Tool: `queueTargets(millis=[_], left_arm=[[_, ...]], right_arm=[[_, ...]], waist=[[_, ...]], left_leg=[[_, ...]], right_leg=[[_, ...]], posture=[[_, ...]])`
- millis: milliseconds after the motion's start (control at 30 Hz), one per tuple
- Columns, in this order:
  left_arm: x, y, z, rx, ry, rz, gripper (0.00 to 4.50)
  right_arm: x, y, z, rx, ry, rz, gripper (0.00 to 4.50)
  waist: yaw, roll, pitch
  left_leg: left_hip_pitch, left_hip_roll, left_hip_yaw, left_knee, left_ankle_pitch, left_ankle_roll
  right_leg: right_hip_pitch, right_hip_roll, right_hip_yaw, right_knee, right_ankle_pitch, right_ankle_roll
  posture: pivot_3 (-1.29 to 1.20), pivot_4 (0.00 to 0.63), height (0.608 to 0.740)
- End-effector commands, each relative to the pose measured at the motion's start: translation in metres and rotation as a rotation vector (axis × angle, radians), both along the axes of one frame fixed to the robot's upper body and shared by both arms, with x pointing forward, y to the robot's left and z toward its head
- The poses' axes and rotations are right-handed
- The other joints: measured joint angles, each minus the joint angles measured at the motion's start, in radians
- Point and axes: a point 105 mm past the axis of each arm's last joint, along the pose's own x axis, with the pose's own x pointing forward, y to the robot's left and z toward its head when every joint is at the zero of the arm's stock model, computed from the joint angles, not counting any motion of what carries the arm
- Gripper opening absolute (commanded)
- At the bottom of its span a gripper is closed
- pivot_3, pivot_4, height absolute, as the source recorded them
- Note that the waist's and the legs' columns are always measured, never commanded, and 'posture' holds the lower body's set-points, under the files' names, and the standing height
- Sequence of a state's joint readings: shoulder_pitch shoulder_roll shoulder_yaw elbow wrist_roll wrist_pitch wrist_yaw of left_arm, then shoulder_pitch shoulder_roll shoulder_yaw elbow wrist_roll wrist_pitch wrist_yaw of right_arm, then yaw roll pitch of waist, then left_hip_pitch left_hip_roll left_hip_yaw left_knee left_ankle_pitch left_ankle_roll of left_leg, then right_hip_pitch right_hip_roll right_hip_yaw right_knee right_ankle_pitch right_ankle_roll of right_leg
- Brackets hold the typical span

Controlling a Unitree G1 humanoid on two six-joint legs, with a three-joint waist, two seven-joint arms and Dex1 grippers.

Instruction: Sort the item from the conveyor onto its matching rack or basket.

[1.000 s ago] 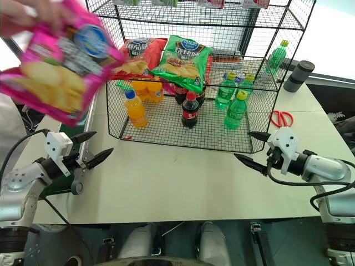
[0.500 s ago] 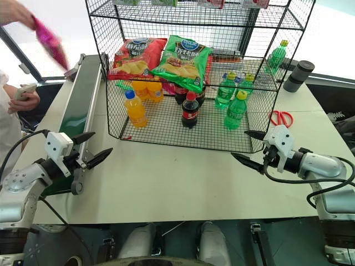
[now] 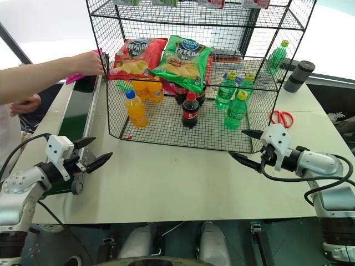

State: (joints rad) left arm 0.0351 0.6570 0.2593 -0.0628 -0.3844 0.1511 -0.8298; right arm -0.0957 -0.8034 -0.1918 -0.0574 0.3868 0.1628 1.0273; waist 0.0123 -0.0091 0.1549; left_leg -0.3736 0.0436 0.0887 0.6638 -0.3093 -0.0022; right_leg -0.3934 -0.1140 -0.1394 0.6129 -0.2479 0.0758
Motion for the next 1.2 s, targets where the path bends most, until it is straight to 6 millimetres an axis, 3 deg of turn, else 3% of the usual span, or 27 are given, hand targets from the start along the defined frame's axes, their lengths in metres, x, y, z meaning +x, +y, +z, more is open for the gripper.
queueTargets(millis=[33,333,533,833,967,1200], left_arm=[[-0.002,0.003,0.016,0.000,-0.052,0.002,4.50],[-0.003,0.010,0.025,-0.081,-0.021,0.005,4.50],[-0.002,0.016,0.035,-0.038,-0.110,0.022,4.50],[0.000,0.040,0.043,0.067,-0.180,0.154,4.50],[-0.003,0.050,0.050,0.196,-0.236,0.187,4.50],[-0.011,0.079,0.063,0.587,-0.378,0.287,4.50]], right_arm=[[-0.001,0.006,0.012,-0.006,-0.053,0.027,4.47],[0.000,0.008,0.010,-0.002,-0.052,0.036,4.47],[0.000,0.012,0.011,0.008,-0.053,0.049,4.47],[0.002,0.040,0.027,0.145,-0.079,0.110,4.47],[-0.005,0.058,0.034,0.253,-0.065,0.195,4.47],[-0.011,0.089,0.025,0.250,-0.028,0.299,4.47]], waist=[[0.000,0.000,0.000],[0.000,0.000,0.000],[0.000,0.000,0.000],[-0.001,0.000,0.000],[0.000,0.000,0.000],[-0.003,0.000,0.000]], left_leg=[[0.000,0.000,0.000,0.000,0.000,0.000],[0.000,0.000,0.000,0.000,0.000,0.000],[0.000,0.000,0.000,0.000,0.000,0.000],[0.000,0.000,0.000,0.000,0.000,0.000],[0.000,0.000,0.000,0.000,0.000,0.000],[-0.001,0.000,0.000,0.000,0.000,0.000]], right_leg=[[0.000,0.000,0.000,0.000,0.000,0.000],[0.000,0.000,0.000,0.000,0.000,0.000],[0.000,0.000,0.000,0.000,0.000,0.000],[0.000,0.000,0.000,0.000,0.000,0.000],[0.000,0.000,0.000,0.000,0.000,0.000],[-0.001,-0.001,0.000,0.000,0.000,0.000]], posture=[[0.00,0.150,0.740],[0.00,0.150,0.740],[0.00,0.150,0.740],[0.00,0.150,0.740],[0.00,0.150,0.740],[0.00,0.150,0.740]])
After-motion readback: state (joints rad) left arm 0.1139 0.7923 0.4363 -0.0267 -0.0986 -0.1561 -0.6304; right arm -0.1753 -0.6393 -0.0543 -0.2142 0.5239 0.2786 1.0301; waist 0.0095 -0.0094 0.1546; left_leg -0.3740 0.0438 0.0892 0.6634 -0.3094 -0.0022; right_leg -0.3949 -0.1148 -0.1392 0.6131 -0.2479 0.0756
